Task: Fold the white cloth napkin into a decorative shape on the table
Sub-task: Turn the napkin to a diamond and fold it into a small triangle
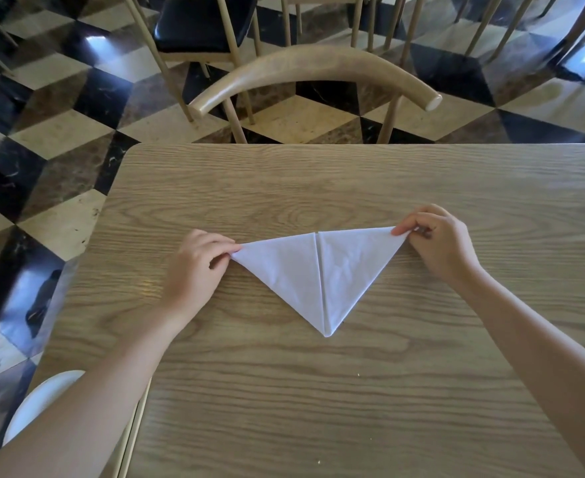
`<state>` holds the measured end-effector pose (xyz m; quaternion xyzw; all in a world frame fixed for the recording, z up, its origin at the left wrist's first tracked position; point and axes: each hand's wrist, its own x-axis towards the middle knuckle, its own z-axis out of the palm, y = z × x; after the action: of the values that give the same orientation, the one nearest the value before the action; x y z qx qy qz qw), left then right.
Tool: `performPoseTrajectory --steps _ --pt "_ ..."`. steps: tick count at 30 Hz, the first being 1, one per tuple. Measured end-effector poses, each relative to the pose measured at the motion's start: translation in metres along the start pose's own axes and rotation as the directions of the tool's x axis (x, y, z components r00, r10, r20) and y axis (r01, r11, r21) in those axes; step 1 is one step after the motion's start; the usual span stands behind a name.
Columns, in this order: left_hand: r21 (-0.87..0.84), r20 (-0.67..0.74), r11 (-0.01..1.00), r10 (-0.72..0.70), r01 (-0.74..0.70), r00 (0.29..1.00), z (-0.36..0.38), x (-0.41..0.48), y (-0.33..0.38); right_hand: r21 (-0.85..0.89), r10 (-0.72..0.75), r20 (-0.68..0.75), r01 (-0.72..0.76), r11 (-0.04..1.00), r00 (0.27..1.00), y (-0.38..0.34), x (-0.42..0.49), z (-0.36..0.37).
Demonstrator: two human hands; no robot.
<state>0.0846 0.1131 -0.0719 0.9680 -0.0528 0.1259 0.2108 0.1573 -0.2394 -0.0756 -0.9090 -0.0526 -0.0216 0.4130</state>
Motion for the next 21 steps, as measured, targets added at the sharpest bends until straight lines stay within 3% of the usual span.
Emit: performPoseTrajectory --steps 8,15,21 --pt "0.037 -0.062 0.999 0.003 -0.001 0.998 0.002 -0.004 0.007 0.014 0.079 0.031 -0.079 0.997 0.996 -0.005 0.002 -0.002" --pt "0.13 -0.075 0.991 0.025 -0.015 0.997 0.007 -0.013 0.022 -0.141 -0.094 -0.009 0.091 0.986 0.996 -0.002 -0.005 0.004" --pt "-0.03 0.06 0.963 0.268 -0.266 0.962 0.032 -0.058 0.106 -0.14 -0.029 -0.036 0.024 0.99 0.999 -0.003 0.0 0.002"
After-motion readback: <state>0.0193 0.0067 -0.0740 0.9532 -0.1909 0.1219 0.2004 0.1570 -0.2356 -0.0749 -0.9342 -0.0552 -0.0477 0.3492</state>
